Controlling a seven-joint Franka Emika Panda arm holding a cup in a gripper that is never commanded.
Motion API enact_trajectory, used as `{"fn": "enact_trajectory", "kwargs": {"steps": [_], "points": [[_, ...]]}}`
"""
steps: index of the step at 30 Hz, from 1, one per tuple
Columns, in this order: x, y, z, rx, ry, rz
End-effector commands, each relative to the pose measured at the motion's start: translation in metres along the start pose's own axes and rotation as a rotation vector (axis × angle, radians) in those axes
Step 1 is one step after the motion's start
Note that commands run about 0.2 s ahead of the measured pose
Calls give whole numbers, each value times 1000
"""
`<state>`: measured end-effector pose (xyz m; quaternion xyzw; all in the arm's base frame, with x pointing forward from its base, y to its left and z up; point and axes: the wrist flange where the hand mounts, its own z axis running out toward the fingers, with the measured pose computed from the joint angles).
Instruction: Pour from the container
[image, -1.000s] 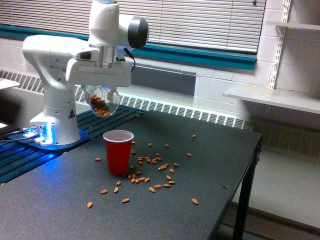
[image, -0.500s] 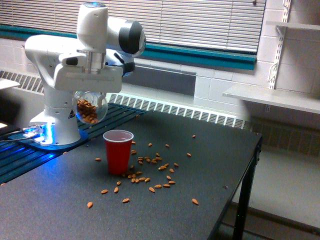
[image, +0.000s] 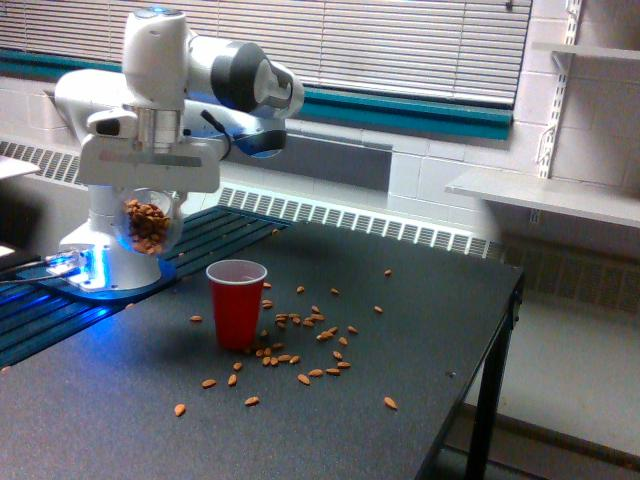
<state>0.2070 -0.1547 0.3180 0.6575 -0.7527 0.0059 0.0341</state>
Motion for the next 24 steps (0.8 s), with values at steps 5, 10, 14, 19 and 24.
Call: {"fn": "enact_trajectory", "kwargs": {"steps": [5,10,14,19,24], "points": [[-5,6,-4,25,24,30],[-19,-1,-4,30,22,-8],[-28,-6,-3,30,22,-39],[-42,-12,-1,27,24,-86],[-49,-15,4,19,23,-121]]}}
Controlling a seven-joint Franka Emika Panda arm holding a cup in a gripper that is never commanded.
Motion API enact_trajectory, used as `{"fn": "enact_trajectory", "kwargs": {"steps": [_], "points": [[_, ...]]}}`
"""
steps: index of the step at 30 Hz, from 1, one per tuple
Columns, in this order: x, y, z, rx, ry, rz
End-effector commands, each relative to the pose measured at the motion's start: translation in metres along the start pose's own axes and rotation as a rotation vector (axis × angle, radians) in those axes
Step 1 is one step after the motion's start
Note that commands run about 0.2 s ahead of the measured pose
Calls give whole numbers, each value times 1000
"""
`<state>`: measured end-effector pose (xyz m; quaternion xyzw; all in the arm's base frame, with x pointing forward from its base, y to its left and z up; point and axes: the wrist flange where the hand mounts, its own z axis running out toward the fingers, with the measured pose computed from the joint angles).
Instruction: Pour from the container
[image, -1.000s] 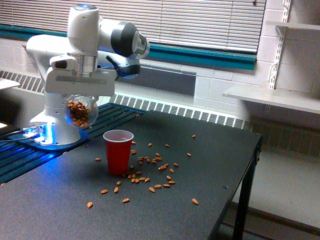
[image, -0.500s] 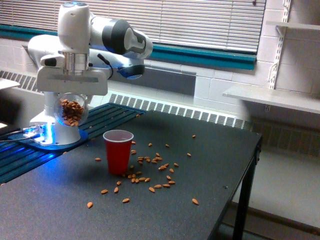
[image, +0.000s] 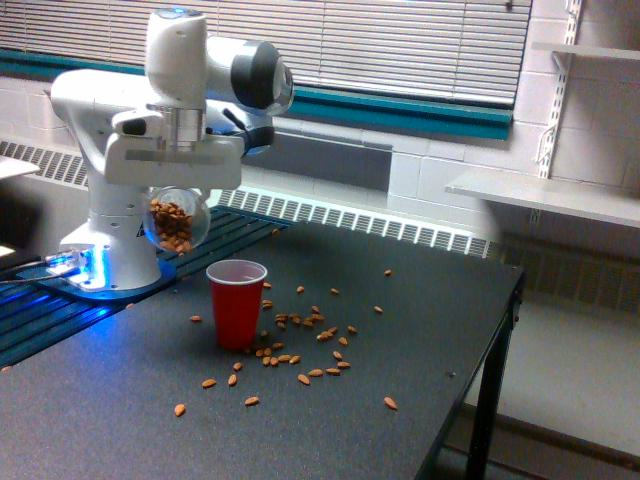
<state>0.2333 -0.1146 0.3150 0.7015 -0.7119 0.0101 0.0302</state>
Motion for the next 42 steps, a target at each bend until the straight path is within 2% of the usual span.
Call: {"fn": "enact_trajectory", "kwargs": {"steps": [1,10,22,42], "points": [[-8,4,5,2,21,-10],[-22,-3,8,8,20,-66],[-21,-6,18,4,11,-91],[-37,-11,18,13,-3,-164]]}}
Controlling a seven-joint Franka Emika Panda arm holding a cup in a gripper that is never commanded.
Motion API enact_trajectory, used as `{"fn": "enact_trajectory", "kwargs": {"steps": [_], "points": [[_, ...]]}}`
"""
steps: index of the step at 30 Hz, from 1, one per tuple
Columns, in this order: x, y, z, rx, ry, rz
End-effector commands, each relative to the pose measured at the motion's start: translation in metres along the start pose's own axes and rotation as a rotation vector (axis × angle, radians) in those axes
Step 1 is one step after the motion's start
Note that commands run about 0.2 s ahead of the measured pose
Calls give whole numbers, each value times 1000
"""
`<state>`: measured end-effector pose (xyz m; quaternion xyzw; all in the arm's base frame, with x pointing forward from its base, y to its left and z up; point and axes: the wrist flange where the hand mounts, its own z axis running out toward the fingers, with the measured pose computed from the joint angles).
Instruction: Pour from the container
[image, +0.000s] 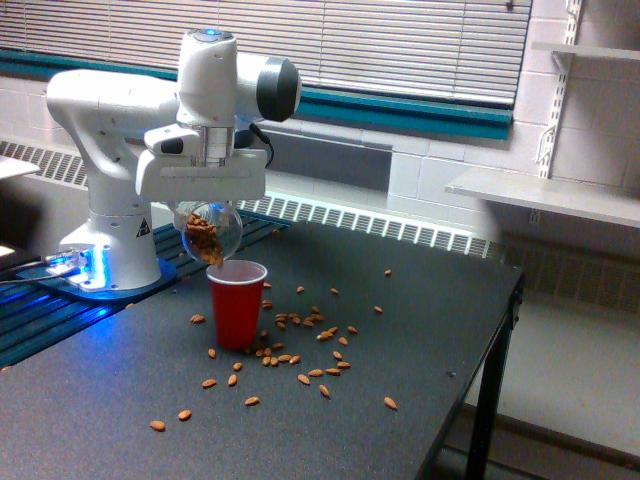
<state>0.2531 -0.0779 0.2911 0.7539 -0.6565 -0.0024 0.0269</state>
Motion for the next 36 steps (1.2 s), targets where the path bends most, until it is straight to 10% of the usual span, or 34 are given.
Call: {"fn": "enact_trajectory", "kwargs": {"steps": [1,36], "points": [[0,9,-4,21,19,-14],[-1,16,-5,4,-28,-130]]}}
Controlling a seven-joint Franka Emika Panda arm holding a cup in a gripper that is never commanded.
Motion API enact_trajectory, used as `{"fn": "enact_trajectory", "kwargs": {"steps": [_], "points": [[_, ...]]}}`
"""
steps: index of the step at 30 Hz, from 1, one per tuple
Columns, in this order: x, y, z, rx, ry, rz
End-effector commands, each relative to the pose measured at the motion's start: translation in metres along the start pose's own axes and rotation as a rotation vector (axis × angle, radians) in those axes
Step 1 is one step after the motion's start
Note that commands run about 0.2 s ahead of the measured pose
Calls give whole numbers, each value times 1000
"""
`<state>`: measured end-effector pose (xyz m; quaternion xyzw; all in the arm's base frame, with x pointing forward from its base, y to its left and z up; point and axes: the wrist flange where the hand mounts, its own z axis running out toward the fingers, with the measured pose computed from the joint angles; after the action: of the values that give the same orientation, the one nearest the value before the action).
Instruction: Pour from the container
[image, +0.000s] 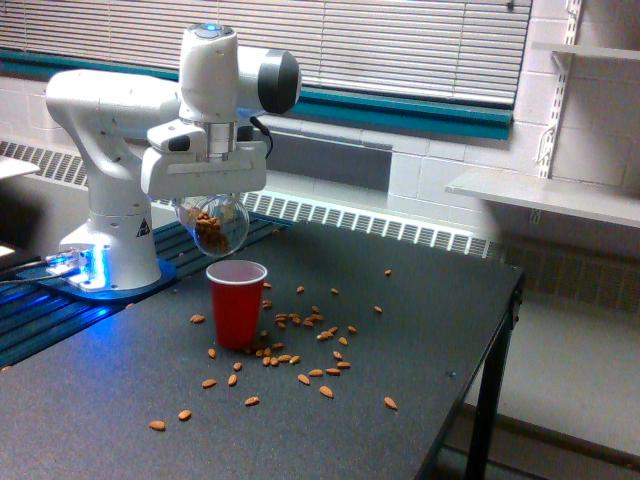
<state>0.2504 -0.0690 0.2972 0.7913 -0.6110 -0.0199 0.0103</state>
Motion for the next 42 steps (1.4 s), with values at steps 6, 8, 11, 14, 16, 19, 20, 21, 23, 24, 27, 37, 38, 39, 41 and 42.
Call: {"fn": "enact_trajectory", "kwargs": {"steps": [6,8,11,14,16,19,20,21,23,24,27,37,38,39,41,42], "points": [[13,18,1,-5,17,-23],[15,17,1,-7,15,-30],[19,16,1,-11,11,-42],[21,14,0,-12,5,-51],[24,12,1,-14,2,-59],[25,9,1,-15,-5,-75],[26,7,1,-15,-6,-80],[27,6,0,-14,-7,-85],[28,4,0,-15,-8,-94],[28,3,-1,-15,-9,-99],[29,0,-1,-19,-13,-114],[22,-11,-5,-27,-28,-174],[21,-11,-5,-27,-30,-178],[19,-11,-6,-27,-33,-183],[17,-13,-7,-30,-38,-192],[16,-13,-7,-30,-40,-195]]}}
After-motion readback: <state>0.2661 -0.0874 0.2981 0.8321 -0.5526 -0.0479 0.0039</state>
